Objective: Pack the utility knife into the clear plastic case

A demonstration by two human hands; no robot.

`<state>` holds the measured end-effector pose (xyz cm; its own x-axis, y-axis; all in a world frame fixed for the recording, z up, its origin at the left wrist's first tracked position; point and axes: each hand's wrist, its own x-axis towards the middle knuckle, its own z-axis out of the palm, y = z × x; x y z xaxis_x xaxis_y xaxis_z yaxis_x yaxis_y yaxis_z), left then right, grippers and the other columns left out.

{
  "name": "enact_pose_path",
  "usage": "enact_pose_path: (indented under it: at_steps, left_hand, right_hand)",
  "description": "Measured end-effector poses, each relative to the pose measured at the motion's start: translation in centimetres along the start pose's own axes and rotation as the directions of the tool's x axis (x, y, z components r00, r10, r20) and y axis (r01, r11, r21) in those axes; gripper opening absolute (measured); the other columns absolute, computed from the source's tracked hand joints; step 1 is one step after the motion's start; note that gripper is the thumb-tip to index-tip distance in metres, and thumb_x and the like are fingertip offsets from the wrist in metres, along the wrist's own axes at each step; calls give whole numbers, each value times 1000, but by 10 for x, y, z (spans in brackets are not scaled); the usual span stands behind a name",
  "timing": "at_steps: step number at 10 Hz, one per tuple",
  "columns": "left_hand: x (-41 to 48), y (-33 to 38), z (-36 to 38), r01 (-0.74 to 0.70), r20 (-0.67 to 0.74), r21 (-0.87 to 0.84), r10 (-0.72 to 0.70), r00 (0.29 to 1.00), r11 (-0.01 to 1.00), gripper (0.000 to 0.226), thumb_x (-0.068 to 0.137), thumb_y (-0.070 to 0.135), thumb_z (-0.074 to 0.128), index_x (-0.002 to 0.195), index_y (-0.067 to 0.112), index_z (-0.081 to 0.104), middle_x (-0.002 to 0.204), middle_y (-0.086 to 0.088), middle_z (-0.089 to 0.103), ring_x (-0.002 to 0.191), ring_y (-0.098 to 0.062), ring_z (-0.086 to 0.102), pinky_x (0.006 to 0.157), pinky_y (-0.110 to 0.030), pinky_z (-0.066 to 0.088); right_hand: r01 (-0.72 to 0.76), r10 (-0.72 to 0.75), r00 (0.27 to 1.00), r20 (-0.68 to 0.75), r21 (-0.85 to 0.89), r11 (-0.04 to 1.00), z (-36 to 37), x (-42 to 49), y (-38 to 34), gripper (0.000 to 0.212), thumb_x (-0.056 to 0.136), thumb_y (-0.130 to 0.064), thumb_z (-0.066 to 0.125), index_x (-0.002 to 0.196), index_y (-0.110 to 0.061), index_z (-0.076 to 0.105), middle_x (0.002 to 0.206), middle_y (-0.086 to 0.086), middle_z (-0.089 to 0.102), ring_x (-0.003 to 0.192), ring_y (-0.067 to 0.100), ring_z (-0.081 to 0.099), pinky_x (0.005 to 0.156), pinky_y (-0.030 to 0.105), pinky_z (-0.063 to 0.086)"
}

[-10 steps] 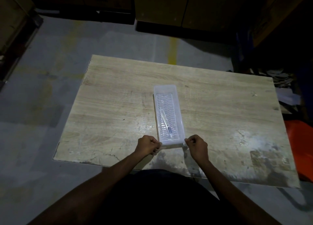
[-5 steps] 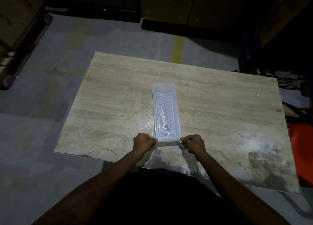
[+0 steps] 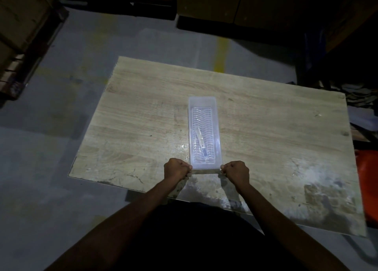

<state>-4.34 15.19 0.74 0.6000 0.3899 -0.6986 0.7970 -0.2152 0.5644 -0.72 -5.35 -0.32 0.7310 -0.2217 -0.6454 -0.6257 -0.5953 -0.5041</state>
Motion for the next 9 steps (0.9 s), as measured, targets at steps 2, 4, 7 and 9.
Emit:
enact_pose_path:
  at_steps: [2,4,7,9]
  left_hand:
    - [2,-1,0,3,15,-42,-2,1000,999,7,74,13,76,69,8,75,54,-4,69,40,-6,62,53,-24,59]
    - [7,4,-13,-10,7,-63,10,1000,998,5,76,9,74,75,4,75,59,-7,69,37,-3,60,41,-18,52]
    - [28,10,-48,-94,-36,23,95,995,995,8,78,7,69,76,4,76,74,-16,75,56,-19,68,52,-26,57]
    - [33,15,-51,-190,28,145,188,982,971,14,76,18,70,88,15,77,88,-8,78,81,-20,72,82,-31,57]
  right_hand:
    - [17,-17,1000,8,4,1000,-2,-1,-3,17,82,-23,71,73,-10,78,71,11,73,71,23,66,64,25,41]
    - [27,-27,1000,4,15,1000,7,-8,-15,19,83,-23,69,78,-7,78,76,13,74,72,23,66,63,25,42]
    - [95,-95,995,30,-8,995,31,-20,-44,22,85,-21,68,66,-13,72,53,-5,61,48,2,54,45,15,33]
    - [200,-202,979,-10,-93,975,29,-21,-41,19,86,-32,65,97,-17,69,98,9,73,94,26,67,81,34,52]
